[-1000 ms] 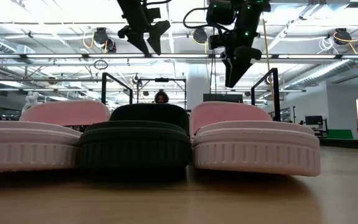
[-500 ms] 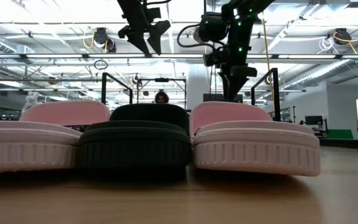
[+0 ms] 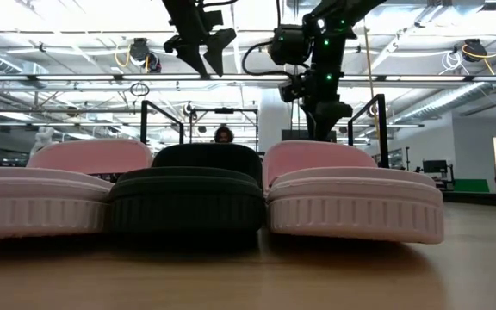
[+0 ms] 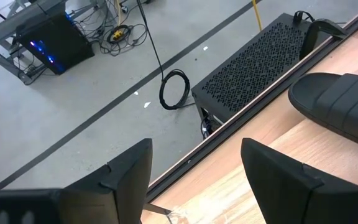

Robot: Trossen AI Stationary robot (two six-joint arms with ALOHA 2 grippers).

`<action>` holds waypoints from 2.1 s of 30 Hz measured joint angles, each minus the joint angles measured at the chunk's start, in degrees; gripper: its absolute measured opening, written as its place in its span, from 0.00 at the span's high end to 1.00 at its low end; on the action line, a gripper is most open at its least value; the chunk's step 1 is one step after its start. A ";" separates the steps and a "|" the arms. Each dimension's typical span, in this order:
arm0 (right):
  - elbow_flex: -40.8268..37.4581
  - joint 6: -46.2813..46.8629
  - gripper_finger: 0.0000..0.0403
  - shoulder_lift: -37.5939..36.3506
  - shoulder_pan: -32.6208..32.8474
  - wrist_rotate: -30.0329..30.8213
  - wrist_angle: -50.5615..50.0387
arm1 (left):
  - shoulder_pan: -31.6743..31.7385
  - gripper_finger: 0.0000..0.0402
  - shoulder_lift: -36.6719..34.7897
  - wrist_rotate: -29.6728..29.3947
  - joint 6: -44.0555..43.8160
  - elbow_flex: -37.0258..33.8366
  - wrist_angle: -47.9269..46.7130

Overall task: Pick and place slides into the shelf
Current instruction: Put the right black slide on the shelf

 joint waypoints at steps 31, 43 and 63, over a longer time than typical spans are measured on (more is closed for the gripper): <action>-6.72 -1.33 0.77 -0.04 0.03 4.81 9.33 | 0.00 0.38 0.00 -0.01 -0.32 0.00 0.03; -6.72 -1.33 0.79 -0.04 0.05 5.97 10.44 | 0.00 0.38 0.00 -0.01 -0.29 0.00 0.02; -6.74 -1.31 0.63 0.04 0.01 6.86 10.72 | 0.00 0.38 0.00 -0.01 -0.28 -0.02 0.02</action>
